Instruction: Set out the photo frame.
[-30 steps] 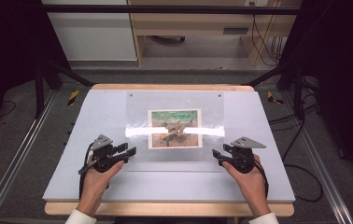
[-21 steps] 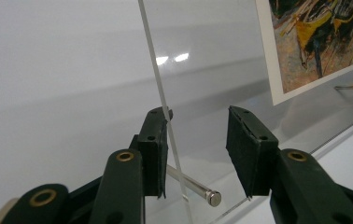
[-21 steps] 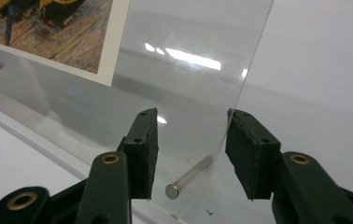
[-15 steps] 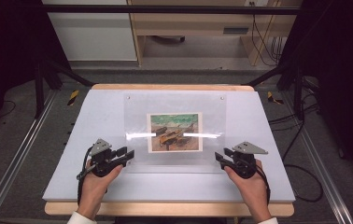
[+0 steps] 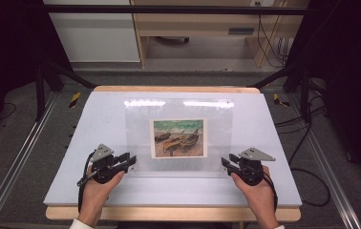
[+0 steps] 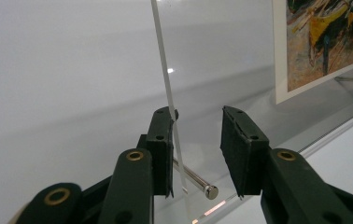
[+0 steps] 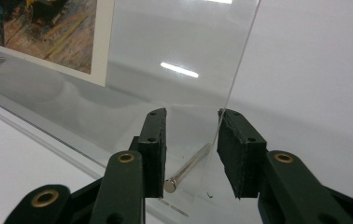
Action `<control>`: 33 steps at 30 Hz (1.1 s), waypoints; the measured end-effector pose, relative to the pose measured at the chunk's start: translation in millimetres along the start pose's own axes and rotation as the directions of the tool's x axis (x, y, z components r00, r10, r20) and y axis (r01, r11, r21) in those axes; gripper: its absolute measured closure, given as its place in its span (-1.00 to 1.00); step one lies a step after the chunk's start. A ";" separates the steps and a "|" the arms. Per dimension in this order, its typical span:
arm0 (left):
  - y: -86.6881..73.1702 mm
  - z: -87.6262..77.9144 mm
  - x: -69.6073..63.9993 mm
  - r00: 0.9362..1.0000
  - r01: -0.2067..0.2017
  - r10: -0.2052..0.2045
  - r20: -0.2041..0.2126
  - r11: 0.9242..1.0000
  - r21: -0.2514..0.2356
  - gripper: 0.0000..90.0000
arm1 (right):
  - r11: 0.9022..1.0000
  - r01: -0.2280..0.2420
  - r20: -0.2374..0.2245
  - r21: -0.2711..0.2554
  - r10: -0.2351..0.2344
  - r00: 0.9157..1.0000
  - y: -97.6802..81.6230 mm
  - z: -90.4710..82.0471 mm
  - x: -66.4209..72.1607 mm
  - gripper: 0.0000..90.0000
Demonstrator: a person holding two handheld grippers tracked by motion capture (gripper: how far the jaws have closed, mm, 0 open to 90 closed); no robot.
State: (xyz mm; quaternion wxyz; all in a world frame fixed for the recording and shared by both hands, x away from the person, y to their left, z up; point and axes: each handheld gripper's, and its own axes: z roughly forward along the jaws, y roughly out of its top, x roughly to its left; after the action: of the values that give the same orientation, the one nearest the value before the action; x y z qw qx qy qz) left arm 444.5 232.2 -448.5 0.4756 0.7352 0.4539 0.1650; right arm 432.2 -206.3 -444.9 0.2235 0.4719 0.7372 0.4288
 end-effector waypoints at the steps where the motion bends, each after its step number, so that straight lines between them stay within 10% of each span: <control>1: 0.1 -0.3 -0.2 1.000 -0.003 0.003 -0.001 1.000 0.003 0.43 | 1.000 0.001 0.002 0.002 -0.001 1.000 -0.4 -0.6 0.3 0.42; 33: -7.6 -4.8 -4.3 1.000 -0.014 0.014 -0.008 1.000 0.004 0.48 | 0.999 0.031 0.020 0.012 -0.031 0.999 -7.1 -5.4 4.8 0.50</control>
State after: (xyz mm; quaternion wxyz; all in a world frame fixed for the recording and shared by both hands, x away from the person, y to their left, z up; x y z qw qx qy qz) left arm 435.1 232.3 -451.8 0.4711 0.7387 0.4511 0.1702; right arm 422.5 -205.7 -447.7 0.2347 0.4660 0.7446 0.4164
